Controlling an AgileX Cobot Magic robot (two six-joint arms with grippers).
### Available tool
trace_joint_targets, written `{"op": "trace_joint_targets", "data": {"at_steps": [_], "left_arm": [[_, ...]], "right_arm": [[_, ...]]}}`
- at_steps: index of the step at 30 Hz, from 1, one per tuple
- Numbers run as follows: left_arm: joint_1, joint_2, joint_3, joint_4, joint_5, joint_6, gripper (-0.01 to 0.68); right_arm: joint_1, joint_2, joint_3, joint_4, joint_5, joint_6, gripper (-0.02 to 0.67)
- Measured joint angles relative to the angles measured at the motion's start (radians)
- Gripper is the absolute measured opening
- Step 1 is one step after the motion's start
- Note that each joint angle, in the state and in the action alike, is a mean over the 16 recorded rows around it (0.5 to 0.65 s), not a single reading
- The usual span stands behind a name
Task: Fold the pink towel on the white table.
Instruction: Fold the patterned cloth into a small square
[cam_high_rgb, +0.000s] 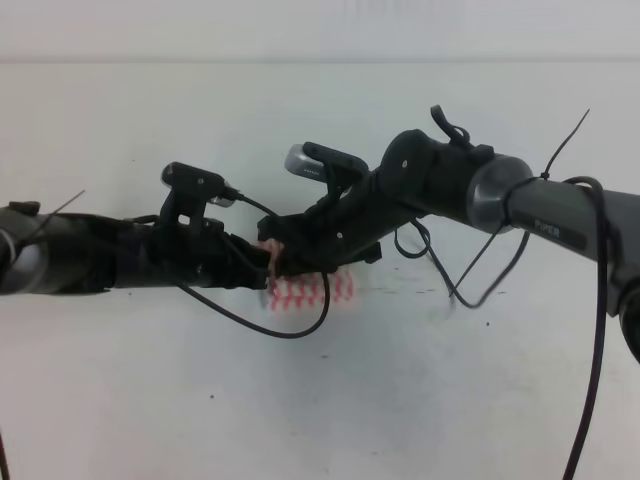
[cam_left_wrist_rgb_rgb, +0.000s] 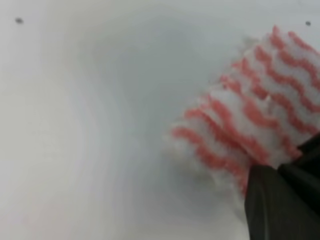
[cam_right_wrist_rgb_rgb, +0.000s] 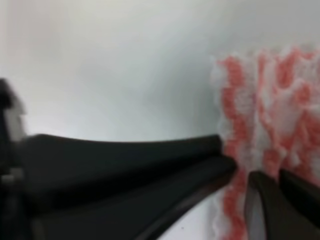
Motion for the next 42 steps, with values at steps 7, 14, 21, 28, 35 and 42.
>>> {"op": "trace_joint_targets", "data": {"at_steps": [7, 14, 21, 28, 35, 42], "left_arm": [[0.001, 0.033, 0.000, -0.021, 0.027, 0.005, -0.005], [0.001, 0.056, -0.002, -0.044, 0.049, 0.014, -0.007], [0.002, 0.059, -0.002, -0.050, 0.055, 0.021, -0.008], [0.001, 0.059, -0.001, -0.048, 0.062, 0.029, -0.008], [0.008, 0.054, 0.000, -0.044, 0.081, 0.051, -0.007], [0.018, 0.047, 0.000, -0.042, 0.098, 0.070, -0.007]], "right_arm": [[0.000, 0.001, -0.032, -0.027, 0.035, 0.004, -0.016], [0.000, -0.001, -0.042, -0.050, 0.045, 0.009, -0.016], [0.000, -0.011, -0.042, -0.057, 0.047, 0.010, -0.016], [-0.002, -0.029, -0.042, -0.069, 0.044, 0.014, -0.016], [-0.006, -0.042, -0.042, -0.086, 0.039, 0.024, -0.016], [-0.007, -0.041, -0.042, -0.083, 0.040, 0.031, -0.016]]}}
